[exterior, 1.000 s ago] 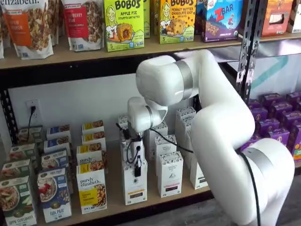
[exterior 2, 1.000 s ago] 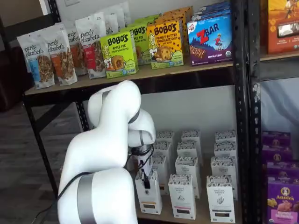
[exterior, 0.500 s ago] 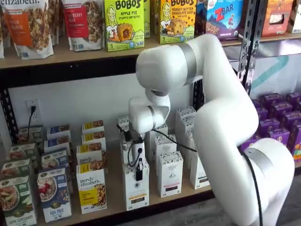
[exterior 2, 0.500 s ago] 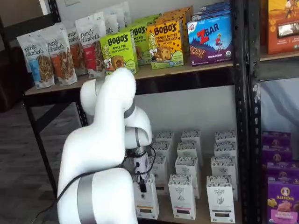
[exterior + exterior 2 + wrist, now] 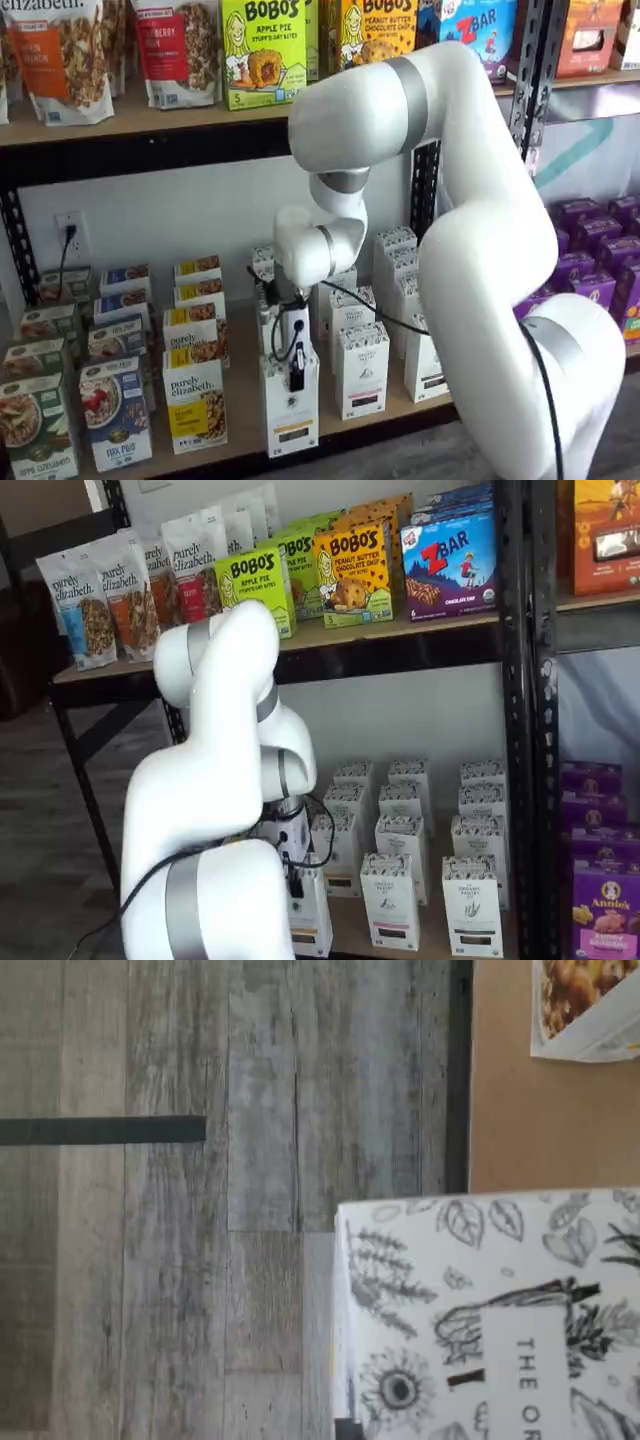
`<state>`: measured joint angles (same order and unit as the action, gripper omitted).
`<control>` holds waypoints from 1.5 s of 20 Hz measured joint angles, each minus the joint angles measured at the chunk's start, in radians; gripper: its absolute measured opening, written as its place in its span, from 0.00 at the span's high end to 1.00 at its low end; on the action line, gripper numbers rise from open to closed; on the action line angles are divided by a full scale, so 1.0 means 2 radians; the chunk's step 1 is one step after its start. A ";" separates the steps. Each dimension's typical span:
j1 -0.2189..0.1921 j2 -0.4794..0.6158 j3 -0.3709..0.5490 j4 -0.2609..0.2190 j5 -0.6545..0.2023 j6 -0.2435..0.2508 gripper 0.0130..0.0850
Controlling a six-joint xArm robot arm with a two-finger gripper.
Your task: Pick up the white box with a yellow strip in the middle, on the bottom shelf, the fourth box from the left
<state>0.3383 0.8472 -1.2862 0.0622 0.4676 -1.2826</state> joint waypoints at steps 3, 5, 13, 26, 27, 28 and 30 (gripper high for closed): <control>0.001 -0.019 0.025 -0.009 -0.007 0.010 0.56; 0.002 -0.033 0.042 -0.013 -0.011 0.013 0.56; 0.006 -0.085 0.102 -0.021 -0.013 0.025 0.56; 0.009 -0.159 0.175 -0.018 -0.022 0.025 0.56; 0.009 -0.166 0.182 -0.017 -0.024 0.024 0.56; 0.009 -0.169 0.185 -0.016 -0.024 0.024 0.56; 0.010 -0.183 0.196 -0.015 -0.021 0.023 0.56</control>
<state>0.3582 0.4812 -0.8950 0.0327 0.4252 -1.2366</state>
